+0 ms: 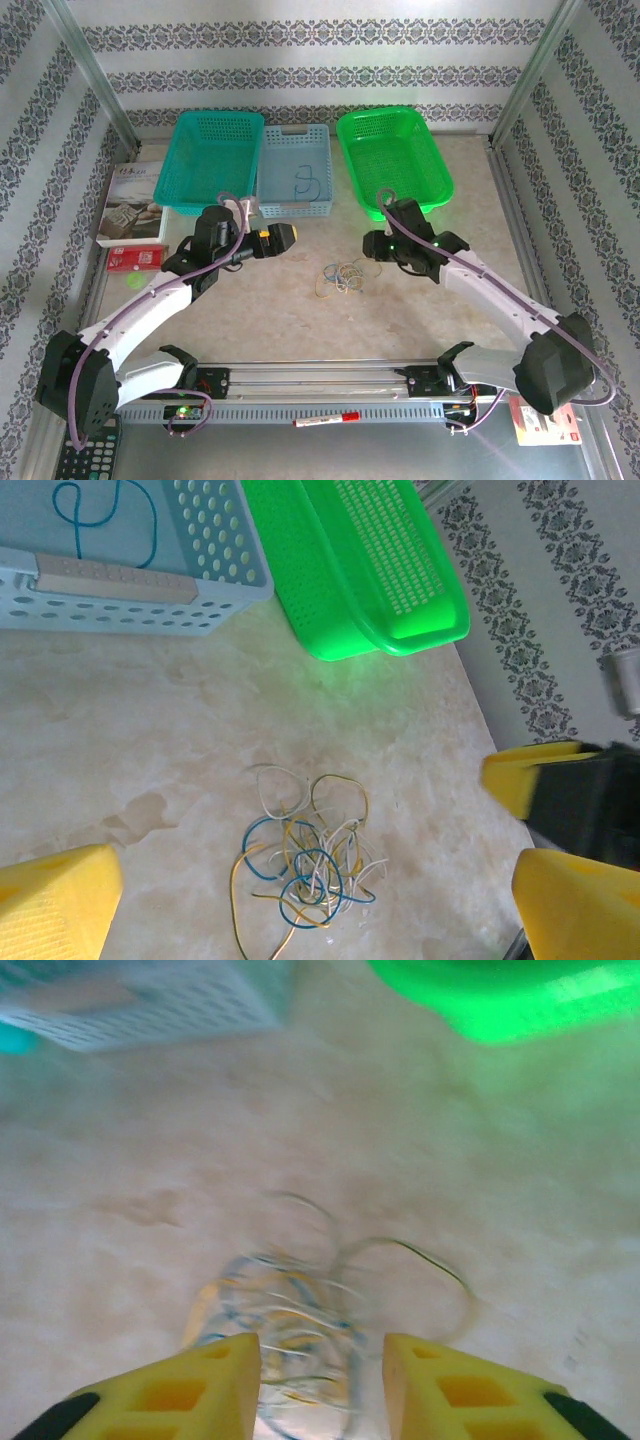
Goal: Untangle the cables
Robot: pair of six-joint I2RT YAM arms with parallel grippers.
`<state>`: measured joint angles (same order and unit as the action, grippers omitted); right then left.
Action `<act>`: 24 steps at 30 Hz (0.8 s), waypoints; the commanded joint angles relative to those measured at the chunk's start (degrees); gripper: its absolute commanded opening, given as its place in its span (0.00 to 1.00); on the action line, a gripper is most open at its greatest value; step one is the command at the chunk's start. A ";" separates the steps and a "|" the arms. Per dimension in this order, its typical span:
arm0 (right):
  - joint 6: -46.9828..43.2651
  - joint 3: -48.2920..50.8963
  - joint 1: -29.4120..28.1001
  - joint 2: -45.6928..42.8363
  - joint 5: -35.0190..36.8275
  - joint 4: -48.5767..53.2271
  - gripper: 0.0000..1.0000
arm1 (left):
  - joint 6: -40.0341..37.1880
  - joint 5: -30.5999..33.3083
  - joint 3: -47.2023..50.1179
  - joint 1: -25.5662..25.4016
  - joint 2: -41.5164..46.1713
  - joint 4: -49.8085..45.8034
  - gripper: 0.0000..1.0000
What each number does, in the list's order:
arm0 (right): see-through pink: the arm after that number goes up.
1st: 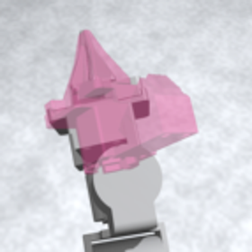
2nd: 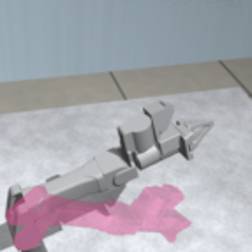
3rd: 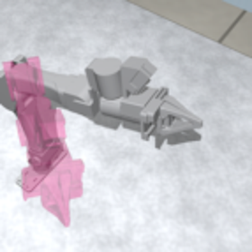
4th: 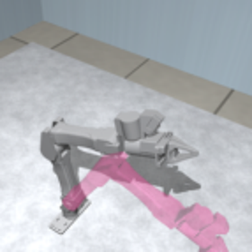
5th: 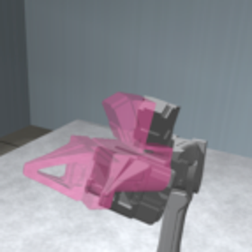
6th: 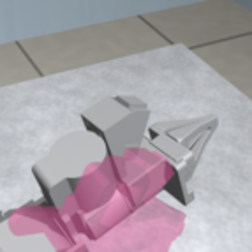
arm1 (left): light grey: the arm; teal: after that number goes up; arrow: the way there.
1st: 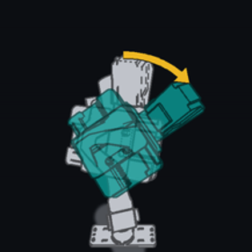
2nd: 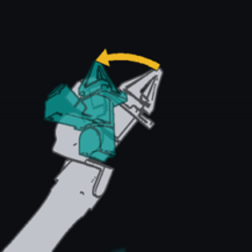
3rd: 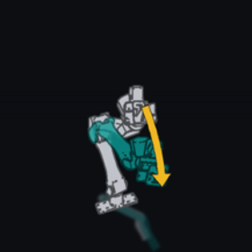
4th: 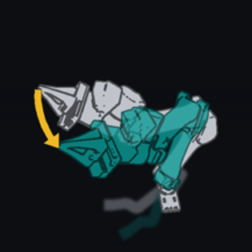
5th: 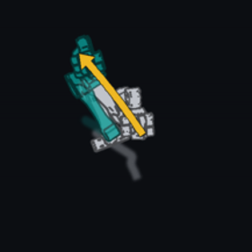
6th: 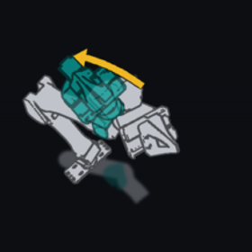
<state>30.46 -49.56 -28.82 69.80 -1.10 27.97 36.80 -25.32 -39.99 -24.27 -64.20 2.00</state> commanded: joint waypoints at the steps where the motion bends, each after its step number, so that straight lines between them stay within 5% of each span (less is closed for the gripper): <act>1: 0.95 3.97 0.93 2.15 5.33 1.16 0.41 | -1.68 0.88 -0.90 -1.12 0.58 0.35 1.00; 24: 0.61 4.74 2.41 21.14 5.51 -7.30 0.42 | -0.06 5.00 -2.07 -7.56 -4.35 2.56 1.00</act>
<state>31.11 -43.88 -27.09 88.71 3.79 22.85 36.49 -21.12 -40.12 -30.96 -67.94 2.22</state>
